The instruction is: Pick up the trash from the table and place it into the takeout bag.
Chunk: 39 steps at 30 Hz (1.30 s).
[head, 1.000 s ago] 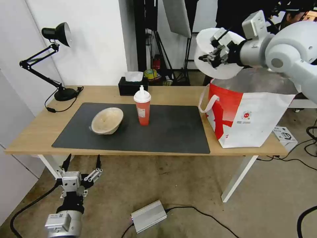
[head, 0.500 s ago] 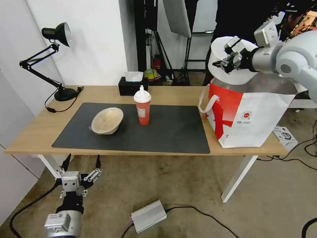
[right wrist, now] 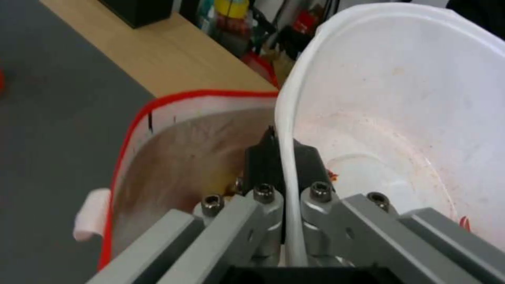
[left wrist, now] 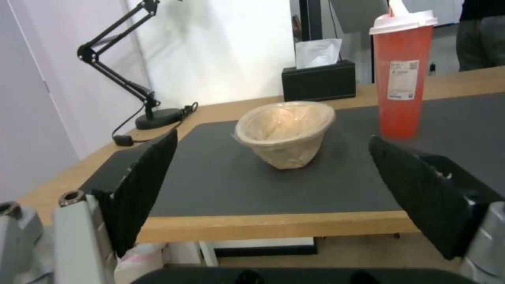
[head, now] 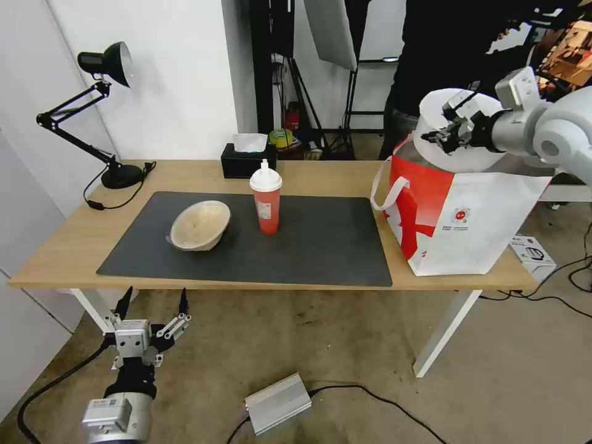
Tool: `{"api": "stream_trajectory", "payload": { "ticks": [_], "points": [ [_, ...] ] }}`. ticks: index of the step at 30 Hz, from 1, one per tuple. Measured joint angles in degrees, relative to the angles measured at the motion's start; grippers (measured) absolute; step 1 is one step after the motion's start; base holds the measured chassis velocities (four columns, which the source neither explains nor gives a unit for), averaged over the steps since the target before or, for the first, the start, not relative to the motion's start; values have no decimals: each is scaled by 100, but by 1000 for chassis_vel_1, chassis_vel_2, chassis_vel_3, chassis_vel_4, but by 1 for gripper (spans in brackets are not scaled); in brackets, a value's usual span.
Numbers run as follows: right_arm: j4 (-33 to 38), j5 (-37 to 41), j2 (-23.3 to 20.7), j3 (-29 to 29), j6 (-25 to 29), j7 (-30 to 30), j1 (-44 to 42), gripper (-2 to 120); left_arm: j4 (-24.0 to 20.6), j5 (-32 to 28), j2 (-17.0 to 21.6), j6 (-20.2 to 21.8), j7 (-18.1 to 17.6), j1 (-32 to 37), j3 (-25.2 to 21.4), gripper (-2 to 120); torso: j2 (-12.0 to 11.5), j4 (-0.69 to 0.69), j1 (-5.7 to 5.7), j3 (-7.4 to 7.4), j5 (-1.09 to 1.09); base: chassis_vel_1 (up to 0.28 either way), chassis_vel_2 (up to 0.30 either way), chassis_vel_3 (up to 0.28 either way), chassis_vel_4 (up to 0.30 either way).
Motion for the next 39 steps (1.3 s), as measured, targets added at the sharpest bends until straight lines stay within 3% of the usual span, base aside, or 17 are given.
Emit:
{"api": "stream_trajectory", "payload": {
  "ticks": [39],
  "points": [
    [628,-36,-561,446,1,-160,-645,0,-75,33,2,14,5,40,44,98,0,0,0,0,0,0,0,0,0]
  ]
}}
